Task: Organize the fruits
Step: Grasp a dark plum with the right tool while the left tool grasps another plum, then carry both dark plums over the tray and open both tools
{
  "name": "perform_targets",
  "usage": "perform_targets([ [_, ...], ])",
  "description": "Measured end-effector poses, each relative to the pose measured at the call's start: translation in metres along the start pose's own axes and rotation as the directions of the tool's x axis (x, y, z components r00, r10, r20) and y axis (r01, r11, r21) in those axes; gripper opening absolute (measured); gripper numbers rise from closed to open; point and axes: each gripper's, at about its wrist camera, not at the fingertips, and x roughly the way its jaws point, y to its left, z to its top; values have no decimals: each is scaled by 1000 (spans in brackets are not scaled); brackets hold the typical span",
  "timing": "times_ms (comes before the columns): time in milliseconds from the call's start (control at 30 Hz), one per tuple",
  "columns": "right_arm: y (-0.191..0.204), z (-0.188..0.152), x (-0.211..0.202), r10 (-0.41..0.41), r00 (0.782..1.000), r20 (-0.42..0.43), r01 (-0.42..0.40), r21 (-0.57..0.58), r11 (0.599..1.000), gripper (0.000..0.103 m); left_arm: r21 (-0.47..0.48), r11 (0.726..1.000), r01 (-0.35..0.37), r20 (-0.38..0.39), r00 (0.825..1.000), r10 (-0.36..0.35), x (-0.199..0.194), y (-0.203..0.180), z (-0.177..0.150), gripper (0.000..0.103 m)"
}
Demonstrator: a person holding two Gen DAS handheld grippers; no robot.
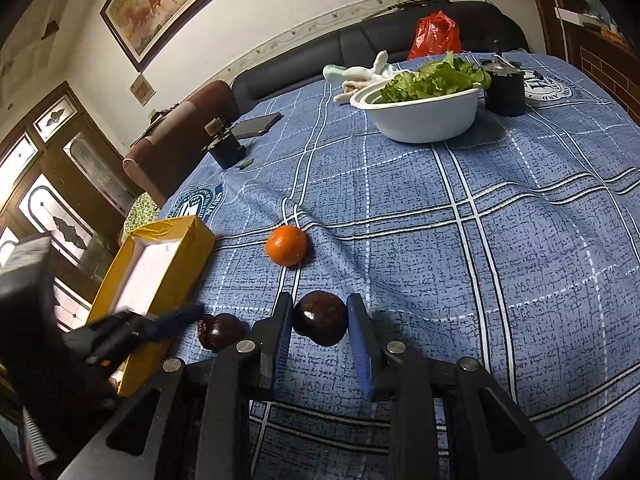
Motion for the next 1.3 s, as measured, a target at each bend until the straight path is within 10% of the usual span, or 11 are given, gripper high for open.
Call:
perform_targets([
  [533, 23, -8, 3, 19, 1000, -1, -19, -91, 996, 31, -204, 975, 93, 146, 987, -64, -66, 27, -27, 25],
  [1300, 207, -57, 18, 113, 990, -85, -139, -426, 894, 31, -624, 780, 37, 189, 976, 105, -125, 203, -156, 26],
])
